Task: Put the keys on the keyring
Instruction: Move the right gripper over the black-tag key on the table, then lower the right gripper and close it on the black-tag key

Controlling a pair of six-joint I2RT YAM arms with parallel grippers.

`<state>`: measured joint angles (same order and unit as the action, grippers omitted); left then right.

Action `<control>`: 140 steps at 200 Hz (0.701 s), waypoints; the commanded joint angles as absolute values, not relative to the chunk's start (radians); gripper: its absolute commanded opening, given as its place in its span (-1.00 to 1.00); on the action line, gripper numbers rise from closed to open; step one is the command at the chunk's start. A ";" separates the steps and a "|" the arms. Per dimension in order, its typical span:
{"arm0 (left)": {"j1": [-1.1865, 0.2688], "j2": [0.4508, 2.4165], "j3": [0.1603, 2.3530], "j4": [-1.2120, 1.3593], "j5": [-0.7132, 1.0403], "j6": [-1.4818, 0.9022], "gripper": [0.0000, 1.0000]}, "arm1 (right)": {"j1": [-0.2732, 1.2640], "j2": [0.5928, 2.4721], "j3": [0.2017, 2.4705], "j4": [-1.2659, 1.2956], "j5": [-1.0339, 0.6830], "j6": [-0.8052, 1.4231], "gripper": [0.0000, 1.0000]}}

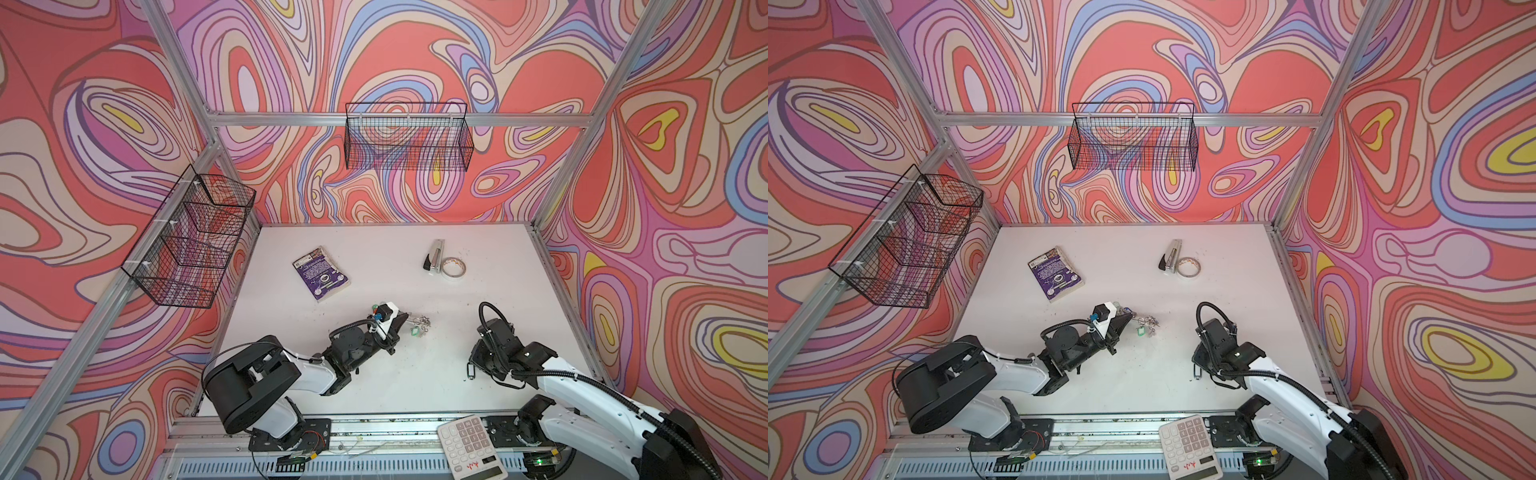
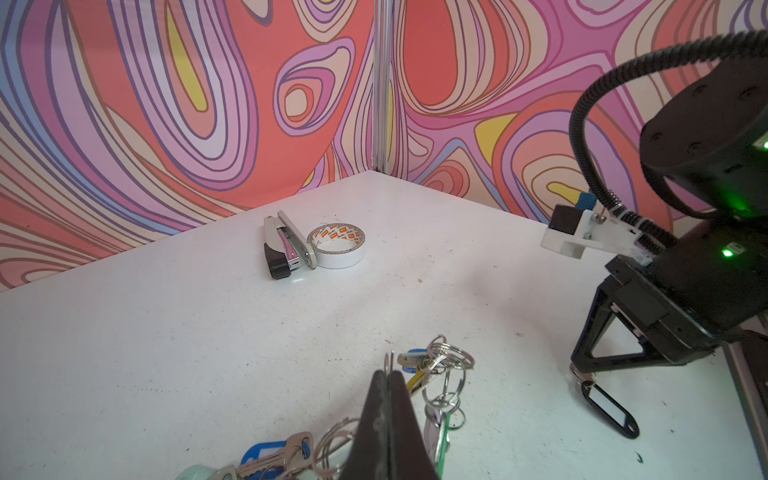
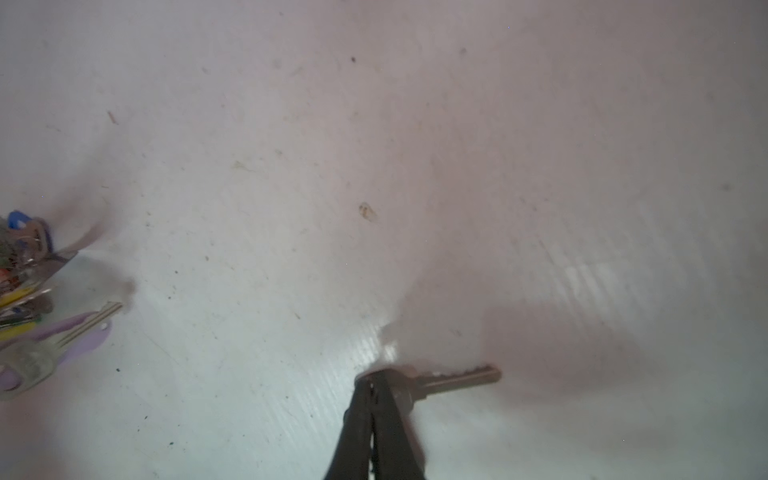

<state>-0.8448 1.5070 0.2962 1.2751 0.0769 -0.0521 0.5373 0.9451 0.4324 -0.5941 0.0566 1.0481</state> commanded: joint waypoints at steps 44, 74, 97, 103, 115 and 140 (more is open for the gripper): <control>-0.848 1.516 0.295 1.317 0.068 -0.036 -1.00 | 0.534 0.931 0.421 -0.347 -0.028 0.801 -1.00; -0.850 1.518 0.296 1.317 0.072 -0.036 -1.00 | 0.567 0.913 0.424 -0.297 -0.091 0.723 -1.00; -0.851 1.523 0.299 1.316 0.077 -0.039 -1.00 | 0.584 1.011 0.443 -0.346 -0.069 0.685 -1.00; -0.850 1.523 0.299 1.317 0.077 -0.039 -1.00 | 0.589 1.041 0.450 -0.364 -0.042 0.679 -1.00; -0.850 1.525 0.299 1.317 0.076 -0.039 -1.00 | 0.623 1.074 0.465 -0.401 0.042 0.685 -1.00; -0.850 1.526 0.299 1.317 0.071 -0.037 -1.00 | 0.683 1.099 0.514 -0.482 0.208 0.732 -1.00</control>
<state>-0.8455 1.5146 0.2962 1.2743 0.0772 -0.0521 0.6399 1.0897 0.4484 -0.3927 0.0319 0.7151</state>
